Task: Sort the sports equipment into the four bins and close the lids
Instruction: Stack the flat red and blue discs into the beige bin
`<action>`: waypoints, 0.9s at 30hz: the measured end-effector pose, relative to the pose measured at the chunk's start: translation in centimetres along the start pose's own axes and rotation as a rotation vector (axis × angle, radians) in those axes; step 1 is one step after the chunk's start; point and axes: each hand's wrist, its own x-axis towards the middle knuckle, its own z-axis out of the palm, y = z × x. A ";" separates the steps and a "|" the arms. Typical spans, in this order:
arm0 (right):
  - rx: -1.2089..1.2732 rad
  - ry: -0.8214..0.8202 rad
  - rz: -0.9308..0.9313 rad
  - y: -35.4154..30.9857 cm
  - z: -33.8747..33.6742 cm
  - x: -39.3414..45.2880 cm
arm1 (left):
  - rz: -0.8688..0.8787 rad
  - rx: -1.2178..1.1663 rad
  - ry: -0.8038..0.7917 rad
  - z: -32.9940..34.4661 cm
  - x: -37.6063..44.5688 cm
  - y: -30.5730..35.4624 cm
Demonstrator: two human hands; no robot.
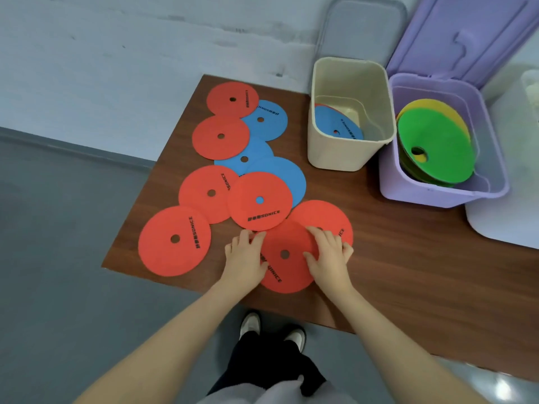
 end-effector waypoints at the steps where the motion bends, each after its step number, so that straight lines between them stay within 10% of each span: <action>1: 0.015 0.023 0.015 0.4 -0.2 0.1 | 0.041 -0.055 -0.004 0.0 0.1 0.1; 9: -0.036 0.010 0.235 3.6 -3.1 3.0 | 0.259 -0.304 0.023 -0.4 3.8 4.4; 15: -0.099 -0.018 0.401 4.3 -2.7 2.8 | 0.165 0.111 -0.080 0.3 6.2 5.4; 27: 0.346 0.059 0.407 4.2 -3.2 1.7 | 0.137 0.078 -0.140 1.0 5.0 5.1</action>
